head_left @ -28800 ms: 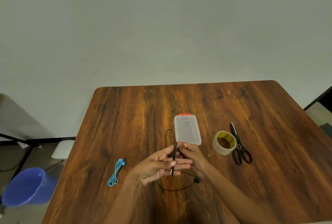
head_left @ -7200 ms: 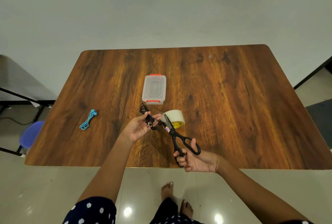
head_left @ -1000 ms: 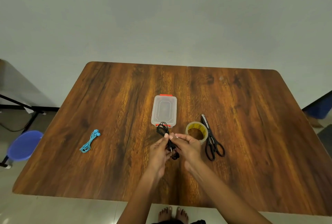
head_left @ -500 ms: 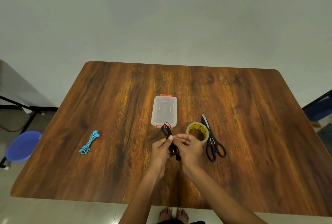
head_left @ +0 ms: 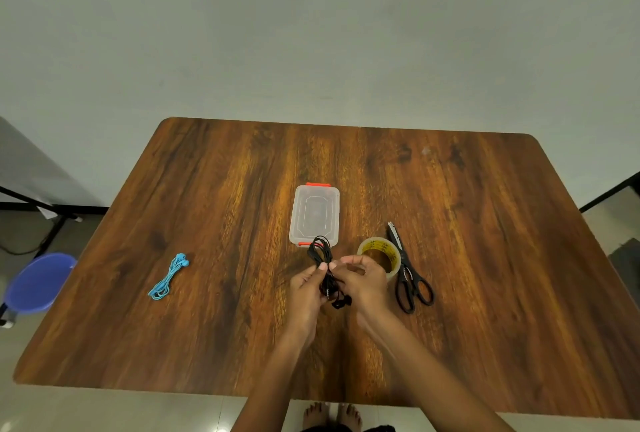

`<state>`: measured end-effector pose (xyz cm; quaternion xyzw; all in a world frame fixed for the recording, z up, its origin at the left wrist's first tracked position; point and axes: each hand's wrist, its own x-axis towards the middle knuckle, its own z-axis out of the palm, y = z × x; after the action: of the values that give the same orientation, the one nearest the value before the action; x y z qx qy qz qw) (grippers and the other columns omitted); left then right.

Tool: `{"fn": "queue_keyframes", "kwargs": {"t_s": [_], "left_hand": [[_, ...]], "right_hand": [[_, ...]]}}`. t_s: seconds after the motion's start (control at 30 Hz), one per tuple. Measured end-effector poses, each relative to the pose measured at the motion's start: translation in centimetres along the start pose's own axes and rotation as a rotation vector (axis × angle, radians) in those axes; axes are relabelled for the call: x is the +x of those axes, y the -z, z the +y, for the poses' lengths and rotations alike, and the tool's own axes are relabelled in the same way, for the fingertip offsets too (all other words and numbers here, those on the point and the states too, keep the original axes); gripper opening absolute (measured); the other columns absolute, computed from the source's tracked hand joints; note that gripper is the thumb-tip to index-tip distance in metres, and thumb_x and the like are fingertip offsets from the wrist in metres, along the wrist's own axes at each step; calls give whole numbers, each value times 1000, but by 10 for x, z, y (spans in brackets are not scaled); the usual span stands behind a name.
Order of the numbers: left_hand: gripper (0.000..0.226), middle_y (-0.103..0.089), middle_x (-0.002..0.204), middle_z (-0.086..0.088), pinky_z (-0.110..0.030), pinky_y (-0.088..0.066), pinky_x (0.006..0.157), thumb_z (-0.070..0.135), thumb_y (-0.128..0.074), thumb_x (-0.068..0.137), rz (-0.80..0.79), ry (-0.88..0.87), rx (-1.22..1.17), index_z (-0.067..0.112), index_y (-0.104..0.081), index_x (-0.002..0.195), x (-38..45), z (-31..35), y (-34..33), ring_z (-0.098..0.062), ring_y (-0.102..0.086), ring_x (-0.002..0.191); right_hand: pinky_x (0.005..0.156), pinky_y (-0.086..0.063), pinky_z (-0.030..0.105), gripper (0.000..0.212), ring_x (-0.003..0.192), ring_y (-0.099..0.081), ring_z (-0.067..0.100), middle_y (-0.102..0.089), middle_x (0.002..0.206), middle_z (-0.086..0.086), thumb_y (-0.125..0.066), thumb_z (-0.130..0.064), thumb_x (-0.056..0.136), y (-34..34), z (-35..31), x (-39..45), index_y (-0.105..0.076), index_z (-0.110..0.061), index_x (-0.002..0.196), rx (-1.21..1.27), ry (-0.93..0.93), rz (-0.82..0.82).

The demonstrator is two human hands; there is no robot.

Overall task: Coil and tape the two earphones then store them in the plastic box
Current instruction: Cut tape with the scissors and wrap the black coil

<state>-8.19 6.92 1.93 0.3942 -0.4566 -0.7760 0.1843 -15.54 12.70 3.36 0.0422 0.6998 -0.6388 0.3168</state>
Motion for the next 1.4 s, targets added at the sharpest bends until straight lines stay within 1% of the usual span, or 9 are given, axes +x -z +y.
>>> {"fn": "queue_keyframes", "kwargs": {"t_s": [0.27,0.57,0.77,0.93,1.1,1.17,1.23,1.33,1.4], "left_hand": [[26,-74,92,-10,-30,-59,69,13,-45,98,18,-46,50,11,-71,98,-2,-3,-1,-19,-70,84],[28,-71,97,-17,-31,-56,65,19,-45,99,-91,-21,91,5,-67,108,1,2,1,-27,-67,88],[28,-74,101,-5,-34,-52,85,24,-44,99,-106,56,77,17,-71,104,6,3,1,-19,-67,96],[32,-73,86,5,-17,-47,65,21,-39,100,-88,22,130,20,-71,97,6,2,-4,-5,-66,79],[35,-72,90,-1,-14,-50,69,14,-36,100,-111,-45,222,-3,-63,113,7,2,-9,-12,-69,90],[39,-58,131,-10,-22,-45,97,17,-32,102,-137,-81,293,6,-46,136,9,-1,-6,-21,-53,124],[45,-18,156,1,-26,-25,113,25,-28,103,-192,-156,367,37,-22,146,9,-5,-2,-13,-23,142],[38,25,152,16,-23,-7,112,37,-27,101,-249,-235,544,55,-24,134,10,-4,4,-6,10,144],[36,32,149,16,-24,0,112,39,-26,101,-297,-219,629,61,-19,129,11,0,8,-4,20,140]], "right_hand": [[56,-56,18,29,71,-68,16,-71,88,16,-76,1,74,12,-10,9,-66,8,101,86,-243,-137],[59,-53,19,12,68,-68,7,-74,73,1,-75,-6,76,26,-19,18,-73,-14,85,23,-350,-317],[55,-49,16,7,65,-66,4,-74,75,-2,-78,-14,74,32,-21,15,-77,-19,79,2,-312,-363],[62,-57,22,21,80,-71,13,-75,90,7,-75,-11,74,32,-18,13,-72,-10,95,173,-361,-417],[58,-55,19,15,73,-69,9,-74,83,2,-68,-6,80,31,-18,9,-68,-9,95,286,-403,-429],[58,-55,19,13,75,-67,10,-73,85,3,-67,-6,80,32,-16,10,-69,-8,93,268,-394,-437],[61,-57,21,15,75,-68,11,-73,85,5,-70,-6,75,34,-14,11,-70,-7,90,285,-393,-449],[63,-57,19,19,72,-67,9,-74,81,3,-73,-9,65,36,-12,12,-72,-10,83,277,-381,-453],[64,-56,20,19,75,-66,10,-73,81,3,-73,-9,65,36,-11,13,-71,-10,84,273,-364,-453]]}}
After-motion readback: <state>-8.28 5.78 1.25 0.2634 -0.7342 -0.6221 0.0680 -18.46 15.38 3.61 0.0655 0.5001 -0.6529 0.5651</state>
